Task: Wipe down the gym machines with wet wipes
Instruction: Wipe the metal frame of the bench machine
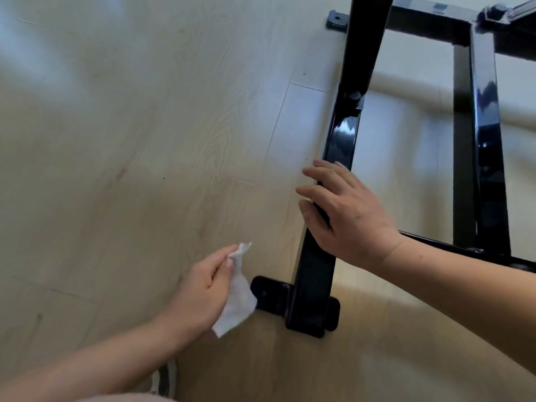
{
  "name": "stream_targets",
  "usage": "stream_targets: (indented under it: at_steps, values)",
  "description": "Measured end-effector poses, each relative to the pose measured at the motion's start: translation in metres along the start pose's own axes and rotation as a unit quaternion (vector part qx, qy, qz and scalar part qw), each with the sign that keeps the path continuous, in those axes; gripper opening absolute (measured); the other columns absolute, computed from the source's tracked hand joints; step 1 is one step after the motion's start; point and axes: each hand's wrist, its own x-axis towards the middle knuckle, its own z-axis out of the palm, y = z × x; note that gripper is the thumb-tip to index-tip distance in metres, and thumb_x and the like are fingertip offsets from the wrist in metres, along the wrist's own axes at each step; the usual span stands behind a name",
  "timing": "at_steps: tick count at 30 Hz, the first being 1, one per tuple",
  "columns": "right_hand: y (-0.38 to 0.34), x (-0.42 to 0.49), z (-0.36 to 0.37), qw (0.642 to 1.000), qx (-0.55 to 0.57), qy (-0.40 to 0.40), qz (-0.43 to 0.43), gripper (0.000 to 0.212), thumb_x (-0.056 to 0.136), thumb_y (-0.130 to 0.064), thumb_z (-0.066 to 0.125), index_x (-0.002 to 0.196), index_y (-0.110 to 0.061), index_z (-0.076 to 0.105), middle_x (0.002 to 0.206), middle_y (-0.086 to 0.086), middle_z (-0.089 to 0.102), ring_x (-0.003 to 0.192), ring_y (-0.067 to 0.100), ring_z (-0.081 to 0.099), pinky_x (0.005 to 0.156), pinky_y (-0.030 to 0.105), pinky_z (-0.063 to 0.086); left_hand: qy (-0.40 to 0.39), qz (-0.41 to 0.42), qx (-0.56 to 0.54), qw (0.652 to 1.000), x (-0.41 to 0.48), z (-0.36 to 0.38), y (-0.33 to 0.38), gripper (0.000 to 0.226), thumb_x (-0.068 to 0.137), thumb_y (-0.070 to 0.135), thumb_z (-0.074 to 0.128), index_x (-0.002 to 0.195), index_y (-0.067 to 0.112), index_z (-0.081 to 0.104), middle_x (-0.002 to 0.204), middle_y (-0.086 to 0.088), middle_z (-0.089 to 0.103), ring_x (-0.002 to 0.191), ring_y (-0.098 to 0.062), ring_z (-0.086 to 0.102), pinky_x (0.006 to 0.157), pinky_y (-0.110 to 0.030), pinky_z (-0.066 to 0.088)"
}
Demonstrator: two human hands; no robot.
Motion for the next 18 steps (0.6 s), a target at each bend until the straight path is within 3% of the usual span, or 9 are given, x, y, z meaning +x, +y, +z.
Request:
stream_targets:
  at_steps: [2, 4, 5, 7, 10, 13, 15, 16, 18]
  values:
    - [0.003, 0.003, -0.002, 1.000, -0.004, 0.008, 0.005, 0.031, 0.103, -0.028, 0.052, 0.114, -0.009, 0.074, 0.136, 0.013, 0.064, 0.141, 0.033, 0.049, 0.119, 0.051, 0.036, 0.032, 0.142, 0.123, 0.982, 0.012, 0.003, -0.017, 0.038, 0.107, 0.021, 0.046, 0.144, 0.026, 0.055, 0.136, 0.016, 0.062, 0.124, 0.011, 0.055, 0.104, -0.008, 0.041]
    - [0.004, 0.003, -0.004, 1.000, -0.006, 0.016, 0.009, 0.032, 0.103, -0.028, 0.051, 0.113, -0.009, 0.074, 0.136, 0.013, 0.064, 0.141, 0.034, 0.049, 0.119, 0.051, 0.036, -0.070, 0.275, 0.242, 0.928, 0.020, 0.021, -0.051, 0.050, 0.100, 0.014, 0.046, 0.150, 0.011, 0.050, 0.153, -0.003, 0.051, 0.144, -0.010, 0.044, 0.118, -0.027, 0.037]
    - [0.004, 0.002, -0.004, 1.000, -0.008, 0.017, 0.006, 0.032, 0.104, -0.028, 0.050, 0.113, -0.009, 0.074, 0.136, 0.013, 0.064, 0.141, 0.034, 0.049, 0.119, 0.051, 0.036, -0.119, 0.294, 0.293, 0.902, 0.021, 0.033, -0.064, 0.055, 0.097, 0.011, 0.045, 0.152, 0.011, 0.046, 0.159, -0.005, 0.043, 0.150, -0.014, 0.035, 0.121, -0.035, 0.034]
    - [0.005, -0.001, -0.004, 1.000, -0.011, 0.009, -0.001, 0.033, 0.105, -0.028, 0.049, 0.114, -0.009, 0.074, 0.137, 0.013, 0.064, 0.142, 0.033, 0.048, 0.119, 0.051, 0.035, -0.139, 0.313, 0.368, 0.864, 0.021, 0.049, -0.080, 0.058, 0.095, 0.009, 0.043, 0.153, 0.013, 0.044, 0.161, -0.005, 0.040, 0.151, -0.021, 0.032, 0.120, -0.042, 0.034]
    - [0.007, -0.006, -0.005, 1.000, -0.006, -0.007, 0.008, 0.035, 0.106, -0.029, 0.048, 0.120, -0.009, 0.072, 0.142, 0.013, 0.061, 0.145, 0.032, 0.044, 0.118, 0.052, 0.036, -0.142, 0.348, 0.436, 0.818, 0.016, 0.049, -0.082, 0.056, 0.094, 0.012, 0.040, 0.149, 0.011, 0.051, 0.156, -0.007, 0.047, 0.146, -0.028, 0.039, 0.116, -0.042, 0.038]
    - [0.005, -0.011, -0.008, 0.999, -0.012, -0.038, 0.013, 0.039, 0.106, -0.031, 0.046, 0.132, -0.009, 0.066, 0.153, 0.013, 0.052, 0.152, 0.030, 0.034, 0.121, 0.051, 0.033, -0.185, 0.431, 0.437, 0.767, 0.003, 0.030, -0.095, 0.051, 0.101, 0.013, 0.040, 0.152, 0.011, 0.048, 0.160, -0.007, 0.042, 0.152, -0.023, 0.033, 0.120, -0.042, 0.036]
    - [0.003, -0.009, -0.009, 0.999, -0.010, -0.049, 0.022, 0.044, 0.106, -0.034, 0.044, 0.139, -0.010, 0.061, 0.159, 0.011, 0.045, 0.155, 0.027, 0.028, 0.124, 0.049, 0.029, -0.218, 0.437, 0.368, 0.792, -0.004, 0.017, -0.097, 0.048, 0.104, 0.012, 0.038, 0.150, 0.008, 0.049, 0.158, -0.008, 0.045, 0.151, -0.020, 0.036, 0.119, -0.040, 0.038]
    - [0.002, -0.007, -0.010, 0.998, -0.007, -0.047, 0.031, 0.046, 0.106, -0.036, 0.043, 0.141, -0.010, 0.059, 0.161, 0.011, 0.041, 0.156, 0.026, 0.026, 0.125, 0.048, 0.028, -0.207, 0.406, 0.309, 0.835, -0.005, 0.014, -0.090, 0.047, 0.102, 0.010, 0.042, 0.148, 0.008, 0.053, 0.154, -0.007, 0.051, 0.146, -0.018, 0.044, 0.116, -0.037, 0.042]
    - [0.002, 0.000, -0.009, 0.997, -0.001, -0.036, 0.061, 0.052, 0.106, -0.039, 0.039, 0.148, -0.010, 0.053, 0.165, 0.009, 0.036, 0.157, 0.024, 0.021, 0.127, 0.045, 0.025, -0.102, 0.249, 0.155, 0.951, 0.005, 0.014, -0.059, 0.041, 0.103, 0.008, 0.047, 0.141, 0.015, 0.061, 0.126, 0.008, 0.072, 0.120, -0.009, 0.065, 0.100, -0.024, 0.053]
